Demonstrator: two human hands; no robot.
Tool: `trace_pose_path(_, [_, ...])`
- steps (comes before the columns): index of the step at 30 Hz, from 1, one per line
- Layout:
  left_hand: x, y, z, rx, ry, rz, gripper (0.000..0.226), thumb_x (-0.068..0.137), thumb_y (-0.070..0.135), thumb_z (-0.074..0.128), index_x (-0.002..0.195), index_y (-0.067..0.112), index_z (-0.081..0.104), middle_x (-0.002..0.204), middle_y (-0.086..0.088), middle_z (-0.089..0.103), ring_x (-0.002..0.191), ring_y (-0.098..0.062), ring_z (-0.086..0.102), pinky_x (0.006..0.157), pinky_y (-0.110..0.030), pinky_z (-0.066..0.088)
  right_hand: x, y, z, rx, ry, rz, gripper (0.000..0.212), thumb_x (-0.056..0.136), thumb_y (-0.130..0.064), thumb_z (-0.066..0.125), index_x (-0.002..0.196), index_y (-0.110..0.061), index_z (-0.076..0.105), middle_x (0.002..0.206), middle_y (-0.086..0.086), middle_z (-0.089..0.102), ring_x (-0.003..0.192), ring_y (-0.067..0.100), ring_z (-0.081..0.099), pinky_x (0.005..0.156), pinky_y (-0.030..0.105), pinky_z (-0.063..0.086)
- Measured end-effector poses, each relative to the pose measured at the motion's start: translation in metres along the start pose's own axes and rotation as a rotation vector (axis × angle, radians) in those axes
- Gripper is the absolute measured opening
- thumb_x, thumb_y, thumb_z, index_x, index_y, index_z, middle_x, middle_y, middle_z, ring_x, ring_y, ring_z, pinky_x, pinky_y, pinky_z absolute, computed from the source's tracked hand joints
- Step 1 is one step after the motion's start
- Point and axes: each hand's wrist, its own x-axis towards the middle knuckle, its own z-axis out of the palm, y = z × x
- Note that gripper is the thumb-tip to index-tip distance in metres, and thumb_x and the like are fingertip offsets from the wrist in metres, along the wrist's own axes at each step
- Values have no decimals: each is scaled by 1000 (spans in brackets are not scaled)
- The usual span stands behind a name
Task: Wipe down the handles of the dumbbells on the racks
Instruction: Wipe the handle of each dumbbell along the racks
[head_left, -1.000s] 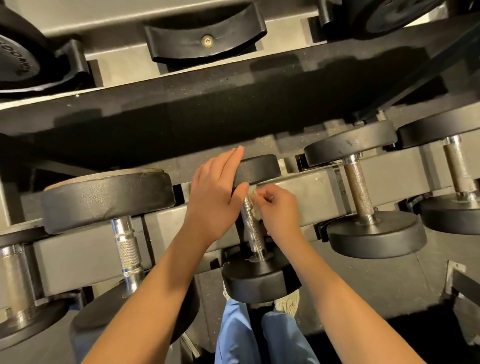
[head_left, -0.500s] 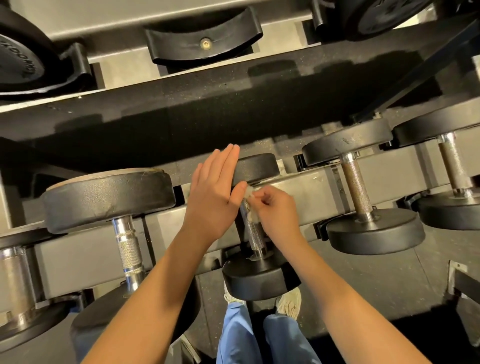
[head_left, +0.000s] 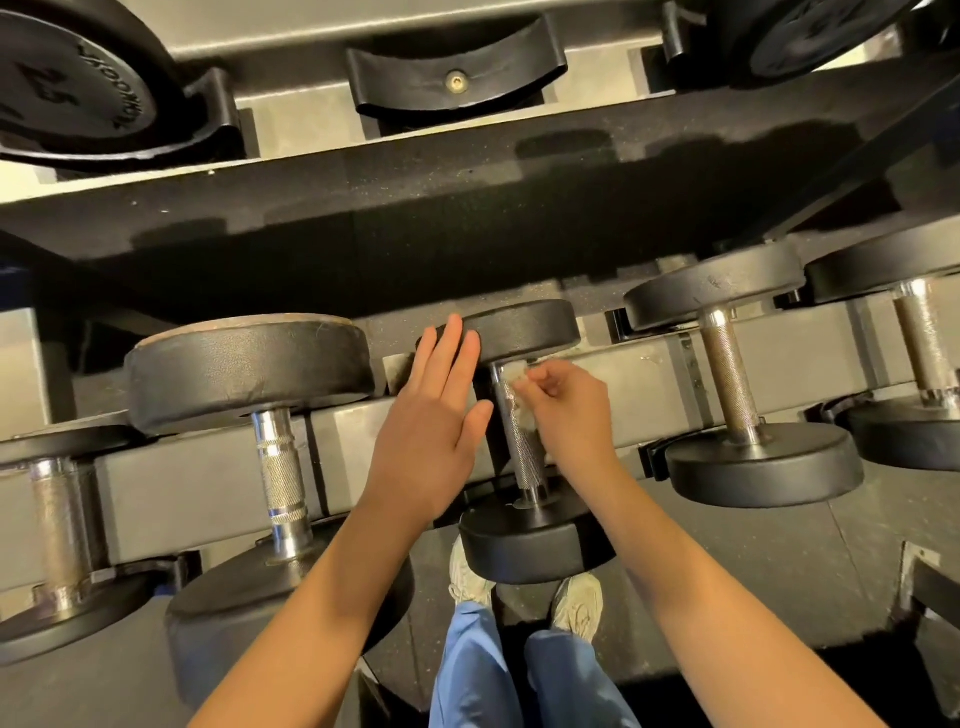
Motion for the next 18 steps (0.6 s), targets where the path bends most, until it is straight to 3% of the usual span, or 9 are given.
trace_pose_path(3, [-4,1,0,2,-3,2,61,101,31,36,140,36,-10,146,25,-26,137,4,-25,111,-18,-1,1,2,2,25,22,-1,12,86,-20,68,77,-18,62,71,-8,61,69,5,58,67,18,46])
trace_pose_path(6, [-7,2,0,-9,-4,-6,61,100,30,38,141,34,-8,148,21,-24,139,2,-23,110,-17,-3,-19,18,-8,3,-93,64,18,85,-18,70,70,-21,59,70,-6,61,69,10,60,70,25,50])
trace_pose_path(9, [-11,3,5,-3,17,-39,60,100,30,39,144,26,-3,152,14,-14,143,-5,-14,115,-24,2,-37,33,-21,-164,-245,132,14,83,-19,72,71,-15,66,68,-6,64,65,7,60,68,26,49])
trace_pose_path(11, [-21,3,9,25,85,-18,56,98,33,34,149,18,16,158,2,5,146,-14,6,116,-32,14,-40,35,-26,-243,-290,138,10,82,-21,73,76,-13,69,72,-6,67,68,6,62,70,27,51])
trace_pose_path(14, [-40,3,22,9,127,-18,46,95,31,36,130,9,54,134,-6,49,121,-16,43,100,-34,43,-42,25,-29,-147,-218,79,5,84,-23,71,82,-19,71,78,-8,70,73,3,64,72,20,51])
trace_pose_path(18, [-42,15,34,-407,-27,-284,35,99,27,47,134,23,52,118,11,52,100,1,53,89,-14,40,-47,15,-29,58,-184,35,9,86,-15,68,92,-20,73,80,-15,68,74,-10,62,68,5,45])
